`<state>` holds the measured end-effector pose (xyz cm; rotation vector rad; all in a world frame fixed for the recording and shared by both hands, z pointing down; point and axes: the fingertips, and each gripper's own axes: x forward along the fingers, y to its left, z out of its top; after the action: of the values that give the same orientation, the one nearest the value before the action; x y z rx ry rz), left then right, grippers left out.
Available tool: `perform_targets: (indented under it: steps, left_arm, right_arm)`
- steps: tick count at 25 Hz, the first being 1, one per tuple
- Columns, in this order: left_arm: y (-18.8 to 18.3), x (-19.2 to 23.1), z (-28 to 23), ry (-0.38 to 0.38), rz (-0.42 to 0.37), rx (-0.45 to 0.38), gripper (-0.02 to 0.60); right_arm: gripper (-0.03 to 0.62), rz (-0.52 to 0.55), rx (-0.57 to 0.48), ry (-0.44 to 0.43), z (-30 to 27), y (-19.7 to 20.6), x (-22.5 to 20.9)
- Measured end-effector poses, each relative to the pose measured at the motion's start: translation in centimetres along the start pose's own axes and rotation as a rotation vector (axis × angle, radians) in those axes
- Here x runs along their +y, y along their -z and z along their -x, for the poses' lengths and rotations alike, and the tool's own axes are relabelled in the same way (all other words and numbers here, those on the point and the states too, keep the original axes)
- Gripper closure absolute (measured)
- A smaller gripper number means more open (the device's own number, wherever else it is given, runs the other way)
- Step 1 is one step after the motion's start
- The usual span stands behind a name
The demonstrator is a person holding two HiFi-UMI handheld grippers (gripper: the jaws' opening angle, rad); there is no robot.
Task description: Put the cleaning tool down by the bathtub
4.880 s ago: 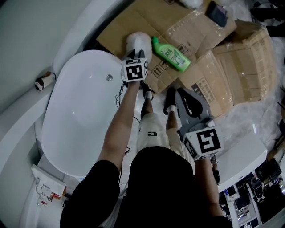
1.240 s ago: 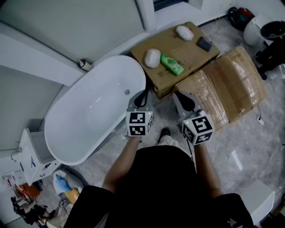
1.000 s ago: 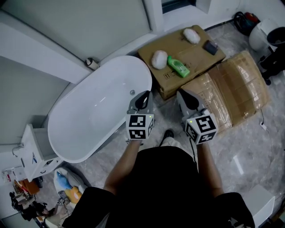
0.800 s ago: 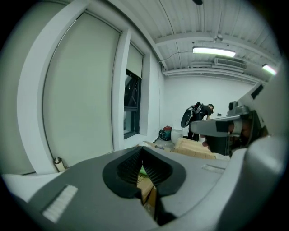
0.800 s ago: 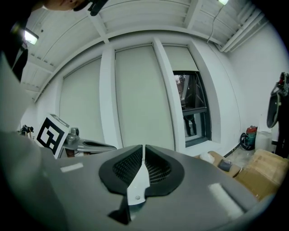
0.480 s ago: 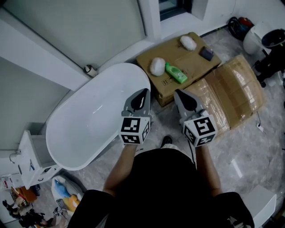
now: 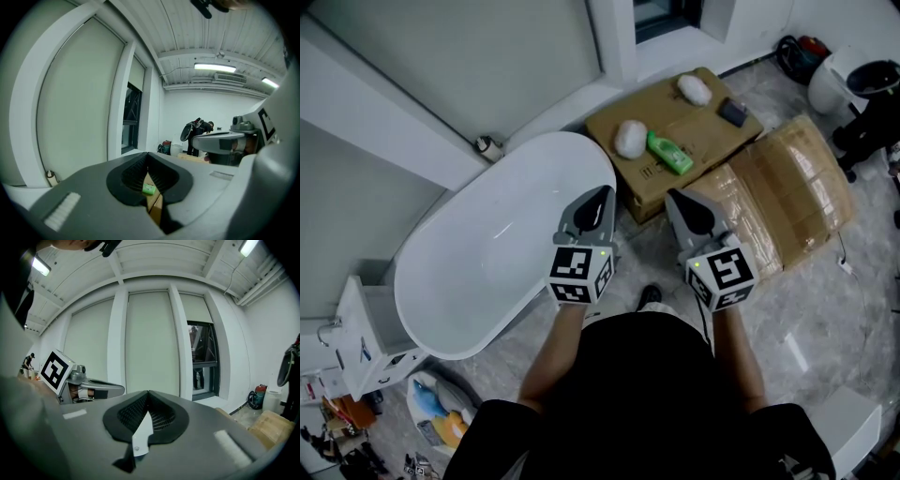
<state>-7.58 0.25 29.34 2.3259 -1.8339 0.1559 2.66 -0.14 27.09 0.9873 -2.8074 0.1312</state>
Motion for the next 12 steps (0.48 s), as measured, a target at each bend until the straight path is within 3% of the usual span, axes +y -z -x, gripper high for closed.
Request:
perform_targets:
  steps: [12]
  left_arm:
    - [0.46, 0.22, 0.79, -0.001, 0.015, 0.009, 0.583]
  right_arm:
    - [0.588, -0.017, -0.004, 0.014, 0.18, 0.04, 0.15]
